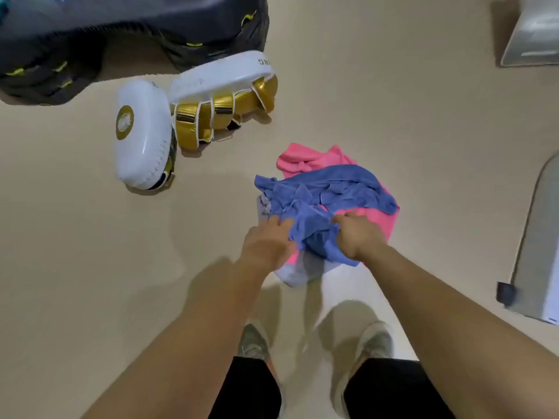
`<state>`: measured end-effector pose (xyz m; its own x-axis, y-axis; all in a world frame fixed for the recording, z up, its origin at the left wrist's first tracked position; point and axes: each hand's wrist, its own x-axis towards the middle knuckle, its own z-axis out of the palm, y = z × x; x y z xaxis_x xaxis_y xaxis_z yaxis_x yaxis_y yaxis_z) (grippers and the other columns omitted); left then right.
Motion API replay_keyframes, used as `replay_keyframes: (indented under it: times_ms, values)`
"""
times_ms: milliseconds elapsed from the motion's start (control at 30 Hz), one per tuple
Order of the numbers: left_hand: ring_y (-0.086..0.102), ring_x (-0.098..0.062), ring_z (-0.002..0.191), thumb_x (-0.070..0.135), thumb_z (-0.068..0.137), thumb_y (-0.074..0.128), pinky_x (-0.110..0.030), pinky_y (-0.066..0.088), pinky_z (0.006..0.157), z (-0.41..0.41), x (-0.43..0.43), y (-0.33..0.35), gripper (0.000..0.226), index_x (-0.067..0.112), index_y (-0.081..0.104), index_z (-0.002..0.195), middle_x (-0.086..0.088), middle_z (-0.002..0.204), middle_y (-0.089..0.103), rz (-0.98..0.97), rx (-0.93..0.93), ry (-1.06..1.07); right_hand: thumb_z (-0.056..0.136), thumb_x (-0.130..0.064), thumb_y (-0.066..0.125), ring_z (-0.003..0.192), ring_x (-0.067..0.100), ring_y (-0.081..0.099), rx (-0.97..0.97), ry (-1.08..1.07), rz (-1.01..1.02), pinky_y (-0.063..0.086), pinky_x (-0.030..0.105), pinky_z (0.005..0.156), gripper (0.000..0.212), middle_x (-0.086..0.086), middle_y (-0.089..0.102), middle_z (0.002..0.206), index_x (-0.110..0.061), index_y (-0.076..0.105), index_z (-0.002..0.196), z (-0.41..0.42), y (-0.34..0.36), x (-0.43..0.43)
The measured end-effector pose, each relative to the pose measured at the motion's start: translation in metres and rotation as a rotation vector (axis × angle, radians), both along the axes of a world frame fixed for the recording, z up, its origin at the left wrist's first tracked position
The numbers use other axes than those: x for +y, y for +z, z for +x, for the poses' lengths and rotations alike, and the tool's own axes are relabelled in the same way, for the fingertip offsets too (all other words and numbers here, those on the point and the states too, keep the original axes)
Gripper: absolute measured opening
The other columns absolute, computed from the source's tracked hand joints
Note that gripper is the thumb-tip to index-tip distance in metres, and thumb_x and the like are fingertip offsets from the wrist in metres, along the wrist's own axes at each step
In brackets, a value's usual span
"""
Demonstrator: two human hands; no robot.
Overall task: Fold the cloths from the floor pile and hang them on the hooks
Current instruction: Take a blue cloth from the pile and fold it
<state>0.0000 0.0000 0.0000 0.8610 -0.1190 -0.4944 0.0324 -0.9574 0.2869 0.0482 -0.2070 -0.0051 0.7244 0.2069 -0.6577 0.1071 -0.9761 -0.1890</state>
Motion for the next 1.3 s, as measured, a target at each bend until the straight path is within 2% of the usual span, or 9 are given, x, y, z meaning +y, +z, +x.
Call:
replay_keyframes:
  times_ms: [67, 233, 500, 633, 800, 900, 1033, 1167, 1300]
  values:
    - [0.064, -0.038, 0.083, 0.022, 0.076, 0.069, -0.041, 0.051, 0.063, 0.008, -0.01, -0.06, 0.038, 0.017, 0.068, 0.114, -0.012, 0.098, 0.062, -0.018, -0.082, -0.055, 0.092, -0.016, 0.046, 0.116, 0.036, 0.05, 0.037, -0.01, -0.004, 0.045, 0.044, 0.088, 0.053, 0.009, 0.047, 0.136, -0.027, 0.04, 0.144, 0.006, -0.053, -0.001]
    - [0.055, -0.027, 0.111, 0.044, 0.087, 0.065, -0.041, 0.047, 0.081, 0.029, -0.039, -0.169, 0.05, 0.021, 0.05, 0.13, -0.004, 0.123, 0.052, 0.039, -0.019, -0.065, 0.091, -0.021, 0.05, 0.116, 0.037, 0.047, -0.03, -0.058, 0.055, 0.045, 0.044, 0.089, 0.057, 0.012, 0.041, 0.135, -0.029, 0.039, 0.146, 0.011, -0.174, 0.001]
    - [0.065, -0.029, 0.075, 0.02, 0.079, 0.076, -0.033, 0.039, 0.046, 0.021, -0.047, -0.19, 0.012, 0.018, 0.069, 0.088, -0.005, 0.084, 0.063, 0.11, -0.199, -0.017, 0.091, -0.021, 0.054, 0.107, 0.033, 0.052, -0.202, 0.012, 0.145, 0.042, 0.039, 0.079, 0.026, 0.008, 0.056, 0.117, -0.019, 0.068, 0.113, 0.012, -0.193, -0.002]
    - [0.065, -0.029, 0.091, 0.017, 0.096, 0.054, -0.043, 0.05, 0.072, 0.018, -0.05, -0.109, 0.012, 0.018, 0.064, 0.102, -0.004, 0.099, 0.068, 0.006, -0.128, 0.113, 0.092, -0.023, 0.051, 0.092, 0.038, 0.061, -0.095, -0.021, 0.208, 0.041, 0.038, 0.067, 0.013, 0.012, 0.068, 0.098, -0.015, 0.061, 0.094, 0.011, -0.109, -0.015]
    - [0.061, -0.027, 0.093, 0.019, 0.099, 0.048, -0.034, 0.037, 0.067, 0.013, -0.052, 0.04, 0.019, 0.018, 0.064, 0.109, -0.003, 0.106, 0.066, -0.056, -0.086, 0.15, 0.093, -0.03, 0.056, 0.074, 0.031, 0.059, 0.015, -0.161, 0.333, 0.047, 0.041, 0.063, 0.018, 0.006, 0.064, 0.075, -0.013, 0.059, 0.086, 0.008, 0.051, -0.031]
    - [0.062, -0.028, 0.093, 0.02, 0.098, 0.05, -0.037, 0.046, 0.07, 0.008, -0.054, 0.15, 0.02, 0.017, 0.068, 0.107, -0.003, 0.105, 0.068, -0.111, -0.051, 0.218, 0.087, -0.016, 0.064, 0.076, 0.026, 0.06, 0.052, -0.216, 0.375, 0.05, 0.039, 0.07, 0.003, 0.002, 0.065, 0.078, -0.015, 0.063, 0.084, 0.009, 0.158, -0.042]
    - [0.063, -0.032, 0.085, 0.015, 0.086, 0.064, -0.036, 0.046, 0.068, -0.01, -0.058, 0.289, 0.007, 0.014, 0.069, 0.09, -0.008, 0.089, 0.069, -0.193, -0.097, 0.283, 0.077, 0.009, 0.05, 0.081, 0.023, 0.062, 0.046, -0.334, 0.494, 0.05, 0.031, 0.072, 0.027, 0.002, 0.07, 0.086, -0.011, 0.068, 0.082, 0.008, 0.309, -0.049]
    - [0.059, -0.023, 0.077, 0.028, 0.088, 0.063, -0.036, 0.047, 0.07, -0.02, -0.06, 0.412, 0.013, 0.016, 0.065, 0.081, -0.003, 0.08, 0.065, -0.32, 0.154, 0.293, 0.074, 0.018, 0.043, 0.067, 0.015, 0.065, 0.082, -0.411, 0.618, 0.049, 0.025, 0.062, 0.04, -0.004, 0.064, 0.072, -0.013, 0.065, 0.084, 0.001, 0.445, -0.047]
    - [0.062, -0.016, 0.084, 0.021, 0.093, 0.055, -0.032, 0.051, 0.08, -0.013, -0.064, 0.506, 0.024, 0.023, 0.068, 0.114, 0.003, 0.098, 0.069, -0.426, 0.033, 0.338, 0.067, 0.016, 0.046, 0.059, -0.005, 0.059, 0.072, -0.299, 0.69, 0.047, 0.022, 0.064, 0.044, -0.005, 0.067, 0.073, -0.021, 0.067, 0.078, -0.002, 0.551, -0.046]
